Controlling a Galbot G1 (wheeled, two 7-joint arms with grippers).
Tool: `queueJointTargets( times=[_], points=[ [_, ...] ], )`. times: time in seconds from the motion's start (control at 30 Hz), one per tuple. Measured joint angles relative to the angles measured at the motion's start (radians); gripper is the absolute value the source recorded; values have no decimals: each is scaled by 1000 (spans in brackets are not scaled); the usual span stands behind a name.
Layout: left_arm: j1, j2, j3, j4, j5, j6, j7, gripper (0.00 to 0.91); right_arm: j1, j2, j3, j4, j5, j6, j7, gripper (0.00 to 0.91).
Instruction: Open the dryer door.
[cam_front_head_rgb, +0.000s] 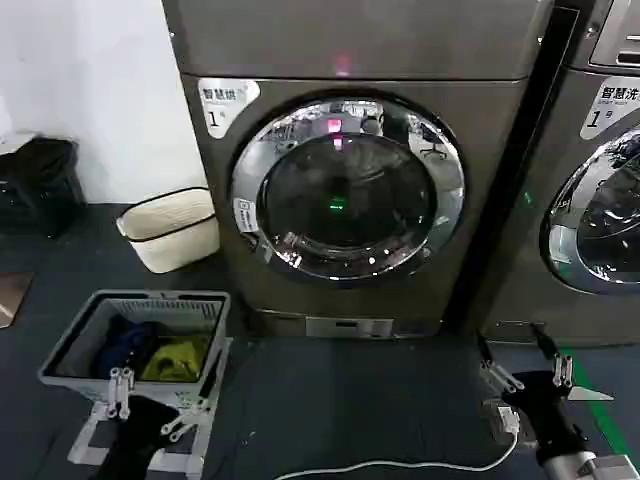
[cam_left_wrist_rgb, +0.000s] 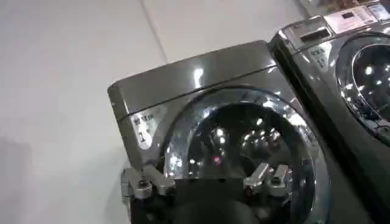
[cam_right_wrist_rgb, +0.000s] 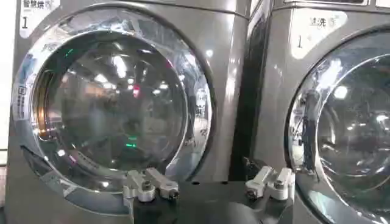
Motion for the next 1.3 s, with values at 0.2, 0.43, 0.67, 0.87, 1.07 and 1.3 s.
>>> queueJointTargets(
  times=[0.2, 0.43, 0.67, 0.87, 1.07, 1.3],
  points=[
    [1, 0, 0, -1, 2, 0, 1, 907, 21, -16, -1, -12, 7, 20, -28, 907],
    [3, 4, 0, -3, 3, -1, 1, 907, 65, -75, -4, -47, 28, 12, -44, 907],
    [3, 12, -1, -4, 4, -2, 2, 907, 134, -188, -30, -99, 147, 6, -76, 907],
    [6, 11, 1, -7, 15, -6, 3, 907, 227, -305, -74, -168, 215, 3, -118, 907],
    [2, 9, 3, -5, 17, -6, 4, 907, 359, -405, -161, -256, 249, 18, -150, 907],
    [2, 2, -1, -6, 17, -8, 5, 907, 508, -488, -278, -352, 322, 43, -201, 907]
  ],
)
